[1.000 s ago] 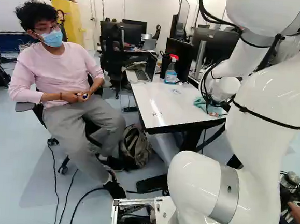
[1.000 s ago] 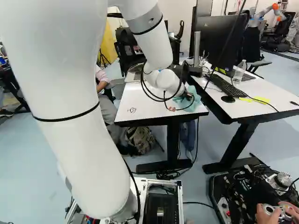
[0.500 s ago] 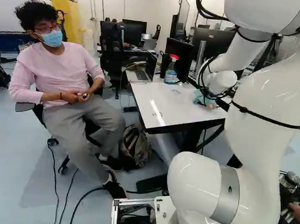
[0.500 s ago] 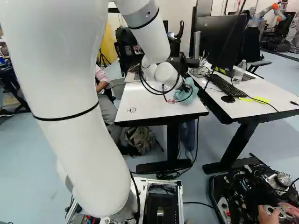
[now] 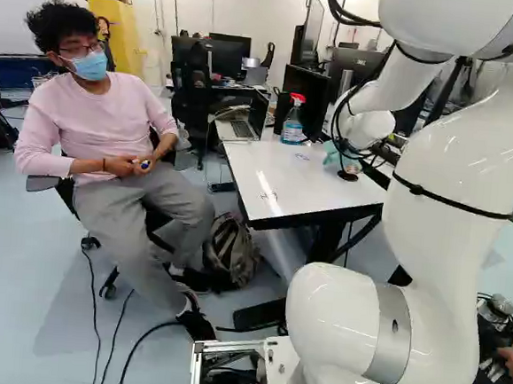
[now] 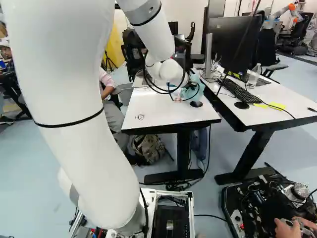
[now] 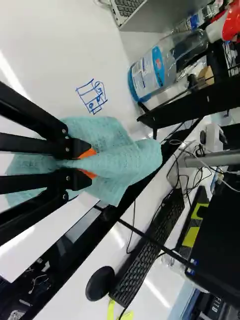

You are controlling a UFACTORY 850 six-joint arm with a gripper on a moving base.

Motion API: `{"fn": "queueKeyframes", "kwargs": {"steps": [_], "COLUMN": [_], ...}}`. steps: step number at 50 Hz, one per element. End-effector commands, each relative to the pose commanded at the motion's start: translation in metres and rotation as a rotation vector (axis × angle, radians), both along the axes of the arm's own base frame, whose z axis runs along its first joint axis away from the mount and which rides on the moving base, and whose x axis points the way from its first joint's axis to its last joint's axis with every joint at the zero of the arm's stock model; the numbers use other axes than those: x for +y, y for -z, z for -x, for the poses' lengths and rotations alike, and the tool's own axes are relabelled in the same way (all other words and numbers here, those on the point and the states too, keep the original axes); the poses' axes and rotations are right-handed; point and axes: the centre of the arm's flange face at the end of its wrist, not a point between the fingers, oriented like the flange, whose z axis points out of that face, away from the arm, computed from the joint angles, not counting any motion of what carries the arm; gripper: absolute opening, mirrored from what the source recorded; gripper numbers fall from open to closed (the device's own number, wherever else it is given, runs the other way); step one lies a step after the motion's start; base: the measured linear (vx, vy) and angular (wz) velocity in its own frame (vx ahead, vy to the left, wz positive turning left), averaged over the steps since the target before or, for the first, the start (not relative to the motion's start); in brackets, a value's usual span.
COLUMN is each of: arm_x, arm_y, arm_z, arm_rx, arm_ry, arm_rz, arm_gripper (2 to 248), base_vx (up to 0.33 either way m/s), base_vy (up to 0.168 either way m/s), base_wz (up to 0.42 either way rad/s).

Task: Clean the table with the green towel

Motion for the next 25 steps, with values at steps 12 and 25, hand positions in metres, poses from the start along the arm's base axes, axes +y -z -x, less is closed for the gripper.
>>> {"fn": "queueKeyframes", "kwargs": {"steps": [12, 25], "arm_x": [0.013, 0.033], "arm_y": [-0.008, -0.008], "arm_z": [-0.014, -0.025], "arm_rx": [-0.017, -0.018], "arm_ry": [-0.033, -0.074], "arm_rz": [0.007, 0.007], "arm_gripper": [39, 39], "base_vx": [0.0, 0.0], "base_vy": [0.0, 0.0], "base_wz": [0.0, 0.0]}}
